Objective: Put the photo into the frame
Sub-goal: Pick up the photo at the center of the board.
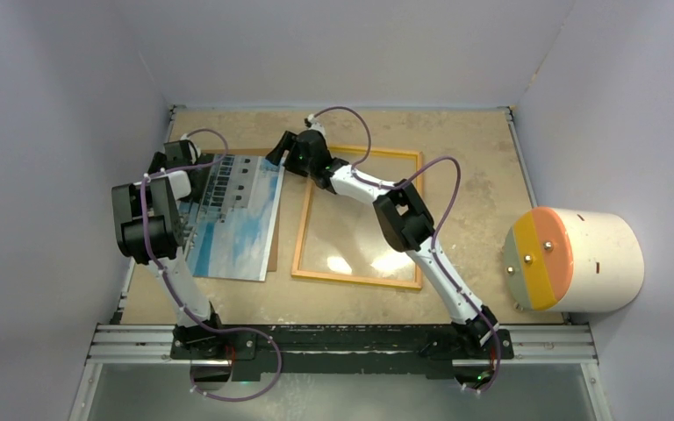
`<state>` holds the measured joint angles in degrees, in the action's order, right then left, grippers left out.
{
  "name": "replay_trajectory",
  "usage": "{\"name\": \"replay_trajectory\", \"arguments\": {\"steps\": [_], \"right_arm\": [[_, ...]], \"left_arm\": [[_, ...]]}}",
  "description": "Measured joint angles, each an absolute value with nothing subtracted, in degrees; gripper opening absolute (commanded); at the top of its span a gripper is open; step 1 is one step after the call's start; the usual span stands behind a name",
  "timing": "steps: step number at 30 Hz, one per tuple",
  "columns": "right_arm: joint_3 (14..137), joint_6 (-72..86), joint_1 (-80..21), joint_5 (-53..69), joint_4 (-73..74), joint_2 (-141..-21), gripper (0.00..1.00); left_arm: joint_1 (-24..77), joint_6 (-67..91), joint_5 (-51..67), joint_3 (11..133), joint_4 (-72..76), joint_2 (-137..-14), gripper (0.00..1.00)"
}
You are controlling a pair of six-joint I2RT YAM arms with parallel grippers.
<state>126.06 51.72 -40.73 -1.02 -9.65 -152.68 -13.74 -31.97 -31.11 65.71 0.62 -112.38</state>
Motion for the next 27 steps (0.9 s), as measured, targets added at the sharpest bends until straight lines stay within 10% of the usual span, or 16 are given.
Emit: {"name": "replay_trajectory", "arguments": {"steps": [27], "right_arm": [[115.1, 54.3, -40.5, 5.6, -23.8, -150.3, 0.6]], "left_arm": [[-13.7, -32.5, -31.2, 65.7, 0.8, -112.4, 0.77]]}}
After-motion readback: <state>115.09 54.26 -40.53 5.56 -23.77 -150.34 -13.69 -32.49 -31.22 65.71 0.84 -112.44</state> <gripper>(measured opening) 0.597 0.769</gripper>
